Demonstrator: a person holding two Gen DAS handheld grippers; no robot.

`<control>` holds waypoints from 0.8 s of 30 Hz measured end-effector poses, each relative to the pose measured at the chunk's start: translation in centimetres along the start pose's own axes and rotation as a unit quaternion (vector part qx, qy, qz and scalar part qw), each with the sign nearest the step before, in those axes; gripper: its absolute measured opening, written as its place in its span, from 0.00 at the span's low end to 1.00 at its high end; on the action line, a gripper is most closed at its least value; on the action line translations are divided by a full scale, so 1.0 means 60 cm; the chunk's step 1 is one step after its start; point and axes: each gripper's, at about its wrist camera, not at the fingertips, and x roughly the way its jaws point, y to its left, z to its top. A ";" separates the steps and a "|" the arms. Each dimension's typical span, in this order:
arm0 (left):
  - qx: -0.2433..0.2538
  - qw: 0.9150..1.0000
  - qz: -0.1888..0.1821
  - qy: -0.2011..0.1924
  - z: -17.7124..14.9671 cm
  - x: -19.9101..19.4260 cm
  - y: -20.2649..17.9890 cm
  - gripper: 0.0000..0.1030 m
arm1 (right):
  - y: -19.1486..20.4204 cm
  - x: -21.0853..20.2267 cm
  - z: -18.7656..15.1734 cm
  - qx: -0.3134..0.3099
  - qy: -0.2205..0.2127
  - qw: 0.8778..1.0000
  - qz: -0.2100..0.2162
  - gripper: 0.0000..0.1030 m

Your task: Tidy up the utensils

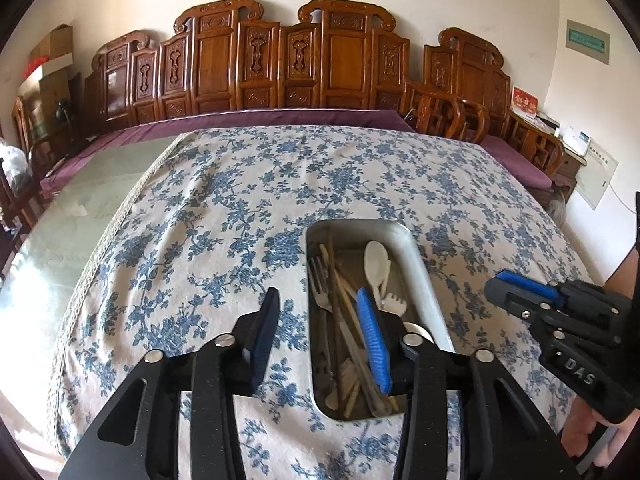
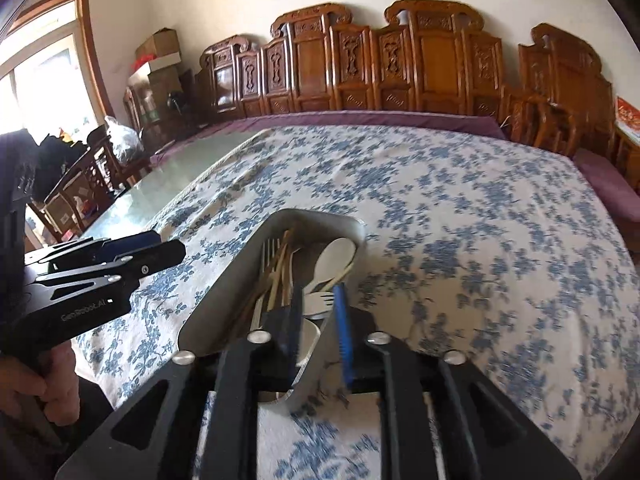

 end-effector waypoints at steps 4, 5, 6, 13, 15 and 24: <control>0.006 1.000 -0.002 -0.001 -0.006 -0.018 -0.019 0.51 | -0.011 -0.041 -0.010 0.004 -0.013 1.000 -0.016 0.43; 0.007 1.000 -0.004 -0.001 -0.007 -0.023 -0.023 0.55 | -0.015 -0.053 -0.013 0.008 -0.017 1.000 -0.023 0.53; 0.007 1.000 -0.005 -0.003 -0.008 -0.027 -0.027 0.68 | -0.020 -0.065 -0.016 0.011 -0.022 0.999 -0.029 0.58; 0.015 1.000 -0.014 -0.010 -0.017 -0.066 -0.062 0.92 | -0.051 -0.127 -0.029 0.033 -0.043 0.997 -0.063 0.96; 0.018 1.000 -0.011 -0.007 -0.019 -0.074 -0.070 0.92 | -0.057 -0.142 -0.032 0.035 -0.047 0.996 -0.072 0.97; 0.026 1.000 -0.005 -0.014 -0.028 -0.119 -0.111 0.92 | -0.072 -0.213 -0.043 0.044 -0.069 0.993 -0.089 0.97</control>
